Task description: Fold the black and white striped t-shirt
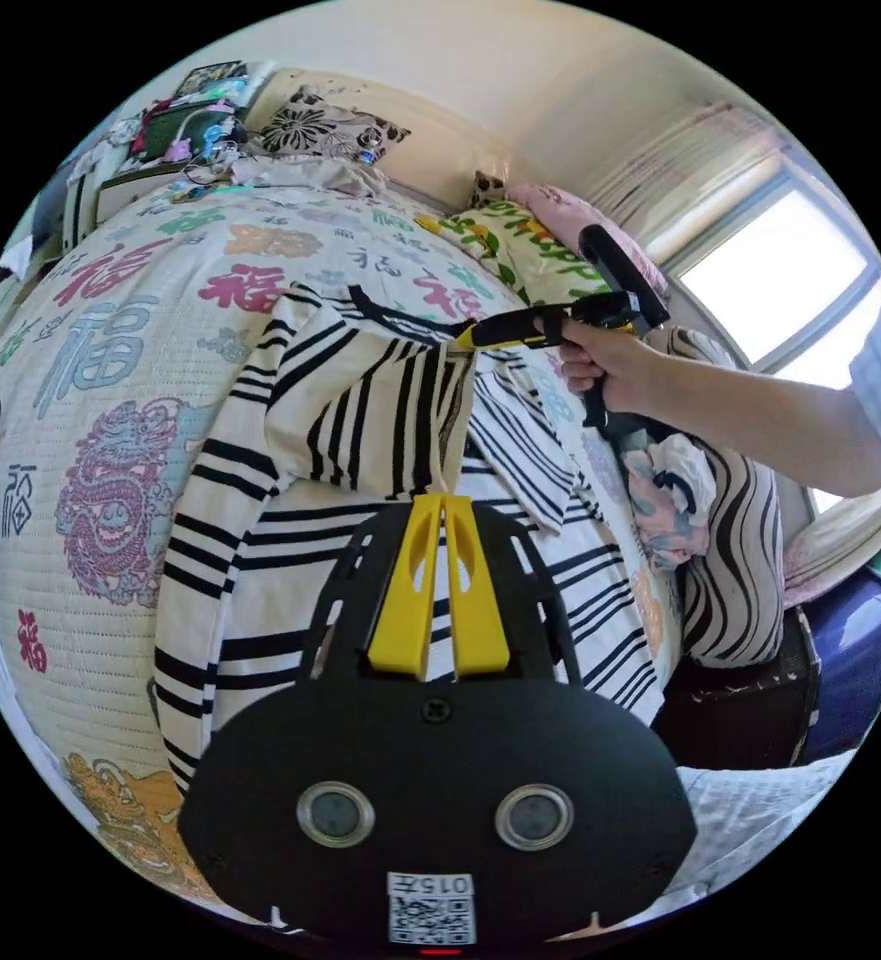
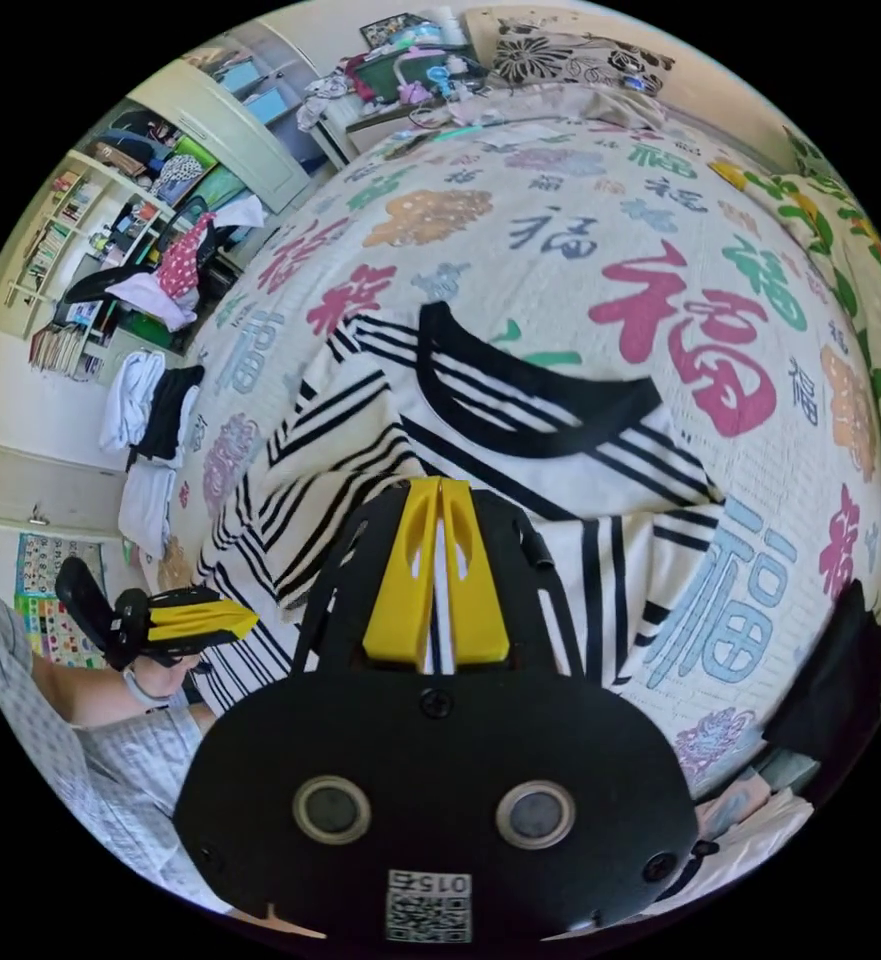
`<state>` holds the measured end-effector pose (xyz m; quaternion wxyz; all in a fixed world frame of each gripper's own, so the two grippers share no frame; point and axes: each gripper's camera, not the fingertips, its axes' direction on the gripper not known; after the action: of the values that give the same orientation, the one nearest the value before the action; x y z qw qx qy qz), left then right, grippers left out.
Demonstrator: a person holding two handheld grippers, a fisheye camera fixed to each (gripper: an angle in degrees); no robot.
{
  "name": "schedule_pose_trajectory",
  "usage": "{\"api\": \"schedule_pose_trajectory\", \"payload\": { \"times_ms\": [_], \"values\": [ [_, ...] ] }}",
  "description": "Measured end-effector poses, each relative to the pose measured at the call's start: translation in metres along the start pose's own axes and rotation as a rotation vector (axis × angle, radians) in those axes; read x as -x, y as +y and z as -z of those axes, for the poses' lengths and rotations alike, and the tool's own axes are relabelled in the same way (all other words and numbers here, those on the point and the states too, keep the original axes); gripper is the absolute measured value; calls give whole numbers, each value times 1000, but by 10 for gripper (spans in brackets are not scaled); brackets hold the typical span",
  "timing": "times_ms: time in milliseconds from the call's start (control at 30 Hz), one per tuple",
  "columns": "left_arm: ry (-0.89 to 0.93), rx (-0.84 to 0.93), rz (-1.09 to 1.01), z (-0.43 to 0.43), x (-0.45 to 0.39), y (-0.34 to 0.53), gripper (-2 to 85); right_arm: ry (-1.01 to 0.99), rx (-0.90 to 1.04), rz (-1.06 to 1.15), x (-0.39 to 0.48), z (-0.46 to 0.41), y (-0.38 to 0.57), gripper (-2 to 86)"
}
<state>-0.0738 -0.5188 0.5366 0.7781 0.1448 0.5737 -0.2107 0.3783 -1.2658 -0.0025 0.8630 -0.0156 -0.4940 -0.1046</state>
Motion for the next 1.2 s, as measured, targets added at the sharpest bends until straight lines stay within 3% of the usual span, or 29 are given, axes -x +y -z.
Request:
{"api": "schedule_pose_trajectory", "payload": {
  "times_ms": [100,267,367,533,800,1000,1100,1200],
  "values": [
    [-12,104,-31,-26,-12,4,1,-9,27,-73,-27,-3,9,-7],
    [-60,30,7,-18,-15,-15,53,39,-70,17,-22,30,7,15],
    [-38,39,30,-38,-17,-38,83,20,-14,105,-9,23,-4,44],
    [-200,90,-30,-88,-35,-48,65,23,132,168,-10,0,-11,46],
    [-132,-9,28,-53,-38,-28,2,-2,81,291,-11,33,5,-7],
    [-169,151,-9,-85,-35,-18,42,109,295,345,-13,15,20,11],
    [-85,103,-5,-69,-24,-29,60,89,236,279,-24,36,15,34],
    [-134,-29,18,-40,-9,-45,61,-5,103,231,-29,59,-7,57]
  ]
}}
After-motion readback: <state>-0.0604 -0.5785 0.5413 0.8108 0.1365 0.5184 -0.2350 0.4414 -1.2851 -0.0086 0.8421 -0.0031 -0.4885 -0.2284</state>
